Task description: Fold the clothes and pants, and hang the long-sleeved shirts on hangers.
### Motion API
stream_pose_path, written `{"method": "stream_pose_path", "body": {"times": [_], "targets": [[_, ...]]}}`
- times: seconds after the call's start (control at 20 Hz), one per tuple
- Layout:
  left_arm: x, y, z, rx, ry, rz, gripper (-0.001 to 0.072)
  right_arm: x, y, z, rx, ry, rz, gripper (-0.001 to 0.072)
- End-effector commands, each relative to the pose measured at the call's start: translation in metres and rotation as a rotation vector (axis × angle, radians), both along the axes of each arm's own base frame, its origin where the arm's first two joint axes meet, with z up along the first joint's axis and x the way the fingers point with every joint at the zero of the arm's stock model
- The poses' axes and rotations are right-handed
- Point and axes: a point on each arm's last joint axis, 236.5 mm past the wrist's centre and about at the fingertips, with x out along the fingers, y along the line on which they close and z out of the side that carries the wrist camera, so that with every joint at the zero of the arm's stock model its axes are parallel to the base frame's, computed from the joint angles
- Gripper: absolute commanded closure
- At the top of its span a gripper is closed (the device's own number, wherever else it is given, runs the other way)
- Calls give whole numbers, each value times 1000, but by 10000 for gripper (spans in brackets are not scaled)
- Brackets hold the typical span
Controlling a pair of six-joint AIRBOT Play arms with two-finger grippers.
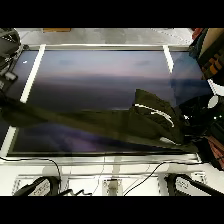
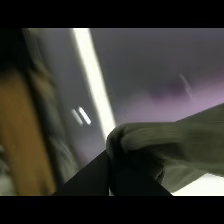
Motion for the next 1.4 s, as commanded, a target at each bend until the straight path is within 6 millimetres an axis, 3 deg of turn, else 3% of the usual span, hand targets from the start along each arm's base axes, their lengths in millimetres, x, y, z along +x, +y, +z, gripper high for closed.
{"method": "stream_pose_path", "body": {"times": [0.0, 0.1, 0.25, 0.4, 0.55, 0.7, 0.85, 1.0, 1.1, 1.2, 1.25, 1.3, 1.35], "targets": [[26, -31, 37, -107, -154, -17, 690, 4, 0, -4, -3, -19, -3, 683], [-6, -24, -11, -186, 8, 75, 690, 7, 4, -4, 13, -34, -11, 683], [-59, 2, -77, -220, 182, 190, 690, 15, 14, -5, 55, -65, -28, 683], [-116, 24, -131, -225, 348, 236, 689, 9, 21, -1, 84, -38, -37, 683], [-157, 41, -161, -225, 449, 233, 689, -9, 21, 7, 85, 48, -25, 683], [-171, 62, -162, -177, 476, 201, 689, -16, 20, 9, 73, 82, -38, 683], [-145, 82, -142, -61, 380, 154, 689, -20, 21, 6, 78, 96, -39, 683], [-82, 85, -93, 53, 178, 62, 689, -25, 23, 3, 84, 111, -39, 683], [-28, 72, -41, 80, -14, 1, 689, -23, 25, 1, 92, 101, -43, 683], [13, 48, 11, 114, -143, -98, 690, -19, 27, 0, 98, 81, -46, 683], [24, 35, 25, 85, -178, -132, 691, -18, 27, -1, 98, 77, -47, 683], [27, 25, 27, 42, -179, -154, 691, -18, 27, -1, 98, 77, -47, 683], [19, 18, 11, 13, -107, -174, 693, -18, 27, -1, 98, 76, -47, 683]]}}
